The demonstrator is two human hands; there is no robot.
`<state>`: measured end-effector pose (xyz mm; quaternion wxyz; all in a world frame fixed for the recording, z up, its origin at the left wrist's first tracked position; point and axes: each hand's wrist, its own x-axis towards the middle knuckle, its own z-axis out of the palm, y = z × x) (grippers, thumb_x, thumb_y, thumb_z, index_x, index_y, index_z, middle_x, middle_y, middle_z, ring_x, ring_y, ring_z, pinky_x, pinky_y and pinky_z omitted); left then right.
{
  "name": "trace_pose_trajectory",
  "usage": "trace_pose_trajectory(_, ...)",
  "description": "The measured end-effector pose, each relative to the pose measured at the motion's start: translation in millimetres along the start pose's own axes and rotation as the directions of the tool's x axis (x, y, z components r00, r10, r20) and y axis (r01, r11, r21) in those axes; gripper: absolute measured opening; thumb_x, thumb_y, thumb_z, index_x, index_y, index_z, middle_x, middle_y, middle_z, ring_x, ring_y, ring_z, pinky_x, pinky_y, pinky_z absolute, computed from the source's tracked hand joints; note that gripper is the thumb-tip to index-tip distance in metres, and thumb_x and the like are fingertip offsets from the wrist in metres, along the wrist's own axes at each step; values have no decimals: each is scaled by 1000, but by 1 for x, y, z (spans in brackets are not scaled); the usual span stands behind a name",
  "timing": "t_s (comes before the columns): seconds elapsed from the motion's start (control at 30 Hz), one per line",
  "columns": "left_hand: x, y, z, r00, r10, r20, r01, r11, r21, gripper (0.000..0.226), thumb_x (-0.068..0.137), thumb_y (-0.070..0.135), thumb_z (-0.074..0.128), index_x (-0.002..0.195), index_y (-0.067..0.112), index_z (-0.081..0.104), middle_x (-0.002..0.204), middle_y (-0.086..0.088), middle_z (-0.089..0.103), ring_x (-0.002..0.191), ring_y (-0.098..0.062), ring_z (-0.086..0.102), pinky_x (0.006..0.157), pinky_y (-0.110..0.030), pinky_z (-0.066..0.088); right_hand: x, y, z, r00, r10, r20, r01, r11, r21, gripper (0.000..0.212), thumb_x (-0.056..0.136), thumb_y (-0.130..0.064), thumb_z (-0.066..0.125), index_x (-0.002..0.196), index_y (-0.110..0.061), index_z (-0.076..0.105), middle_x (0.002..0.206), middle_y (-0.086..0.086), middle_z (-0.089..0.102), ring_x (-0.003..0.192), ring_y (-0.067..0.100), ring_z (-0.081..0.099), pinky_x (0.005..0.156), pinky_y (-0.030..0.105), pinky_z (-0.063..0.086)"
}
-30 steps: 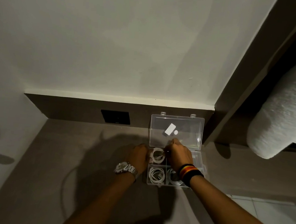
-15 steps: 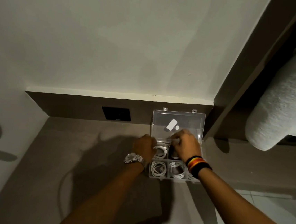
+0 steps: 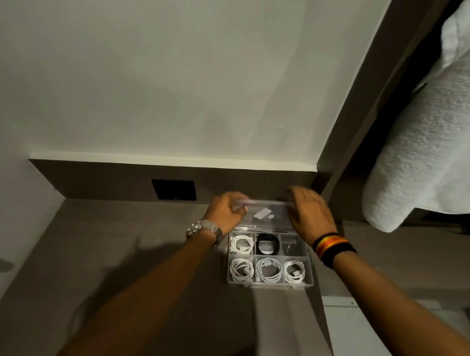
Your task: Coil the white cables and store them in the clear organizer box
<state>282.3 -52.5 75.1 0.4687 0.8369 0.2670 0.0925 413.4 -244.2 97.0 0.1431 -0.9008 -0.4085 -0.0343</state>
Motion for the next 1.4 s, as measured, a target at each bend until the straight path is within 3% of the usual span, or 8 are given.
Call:
trace_pose_trajectory(0.13,-49,-7,7,950,238,201,-303,858,416,32,87,19,57,112,35,68,87,16,70,65,-10,65,50,-12,42,-78,1,22,991,-32,133,26,998,49,47,87,1,66,131,-15,65,116,14,75,106,32,72,92,39,57)
trace_pose_trajectory(0.2,-74,-25,19,900,254,353,-415,749,517,48,86,19,54,132,34,60,131,3,67,107,-20,67,82,-26,56,-108,3,42,964,-61,258,49,997,53,55,87,-7,66,141,-15,58,138,15,66,127,33,63,110,40,47)
trace_pose_trajectory(0.27,-95,-54,30,854,256,453,-491,683,540,58,91,22,54,148,24,46,158,-6,42,143,-25,42,116,-38,37,-129,6,63,936,-74,344,79,997,1,60,94,-22,58,153,-20,45,158,10,48,145,28,46,122,38,31)
trace_pose_trajectory(0.47,-84,-68,48,801,214,560,-586,477,656,62,100,42,41,156,19,28,167,-10,20,154,-30,14,125,-45,-1,-137,19,77,894,-86,441,100,995,-8,56,104,-36,45,159,-33,30,170,1,27,155,24,28,124,33,20)
trace_pose_trajectory(0.8,-43,-66,61,711,59,701,-637,476,606,82,92,43,63,158,19,19,168,-15,10,152,-41,12,122,-49,24,-115,30,64,799,-60,598,218,956,-195,68,106,-31,46,164,-26,10,174,8,5,159,30,13,123,44,33)
trace_pose_trajectory(0.97,-38,-77,70,691,37,722,-670,406,621,77,100,39,48,159,15,6,168,-16,-3,153,-43,1,123,-51,11,-113,32,72,856,-152,494,311,915,-257,70,82,-39,82,143,-14,59,145,17,61,129,34,63,94,40,59)
trace_pose_trajectory(1.1,-23,-73,76,749,77,659,-627,404,666,72,101,34,42,159,13,6,168,-16,-3,153,-43,3,123,-51,9,-92,41,85,860,-100,500,219,958,-185,64,106,-33,47,162,-15,22,170,15,22,155,35,27,118,45,39)
trace_pose_trajectory(1.4,10,-58,71,843,261,470,-533,511,674,81,95,60,39,158,14,19,167,-10,17,154,-34,15,125,-50,11,-45,18,104,910,131,393,-31,967,-252,76,104,-23,46,163,-14,-2,173,14,-5,159,34,-4,128,52,-1)
